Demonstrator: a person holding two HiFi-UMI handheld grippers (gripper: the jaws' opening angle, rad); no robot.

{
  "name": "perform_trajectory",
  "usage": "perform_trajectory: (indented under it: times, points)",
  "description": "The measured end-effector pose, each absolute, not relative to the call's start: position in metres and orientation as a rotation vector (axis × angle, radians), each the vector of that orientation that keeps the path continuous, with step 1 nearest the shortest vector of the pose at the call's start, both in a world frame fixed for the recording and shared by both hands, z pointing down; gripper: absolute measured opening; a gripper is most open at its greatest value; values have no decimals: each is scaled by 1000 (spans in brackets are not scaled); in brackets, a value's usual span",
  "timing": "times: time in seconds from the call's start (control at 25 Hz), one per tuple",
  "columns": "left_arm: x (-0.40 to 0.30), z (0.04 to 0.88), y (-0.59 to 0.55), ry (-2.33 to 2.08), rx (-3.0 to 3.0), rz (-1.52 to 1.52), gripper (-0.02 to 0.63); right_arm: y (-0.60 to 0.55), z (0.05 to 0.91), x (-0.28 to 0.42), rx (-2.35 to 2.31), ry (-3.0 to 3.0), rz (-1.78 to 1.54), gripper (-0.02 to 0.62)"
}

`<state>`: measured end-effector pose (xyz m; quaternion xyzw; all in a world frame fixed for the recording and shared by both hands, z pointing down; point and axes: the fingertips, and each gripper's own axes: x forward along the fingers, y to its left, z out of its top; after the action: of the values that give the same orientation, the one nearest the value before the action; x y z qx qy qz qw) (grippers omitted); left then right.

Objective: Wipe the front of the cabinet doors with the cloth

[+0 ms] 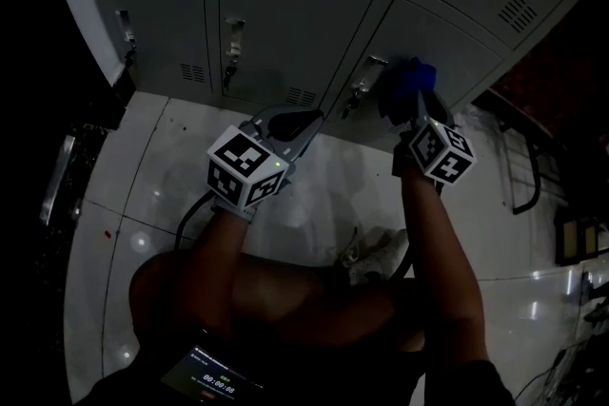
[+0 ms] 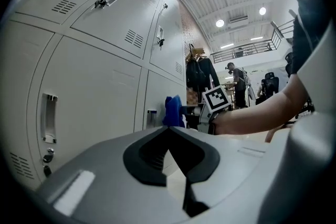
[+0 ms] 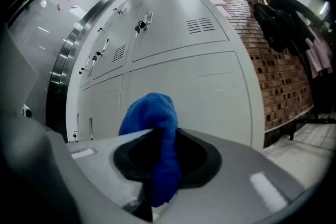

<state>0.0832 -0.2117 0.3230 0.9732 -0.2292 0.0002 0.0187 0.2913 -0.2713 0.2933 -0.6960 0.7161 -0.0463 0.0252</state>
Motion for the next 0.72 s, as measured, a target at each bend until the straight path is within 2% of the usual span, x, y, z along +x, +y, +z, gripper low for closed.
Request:
perform_trajectory:
  times: [0.4, 0.72]
  points:
    - [81, 319, -214, -711, 3013, -35, 0, -306, 310, 229, -2069, 2317, -159, 75]
    - [78, 317, -215, -721, 3007, -53, 0, -321, 312, 217, -2096, 2373, -117, 75]
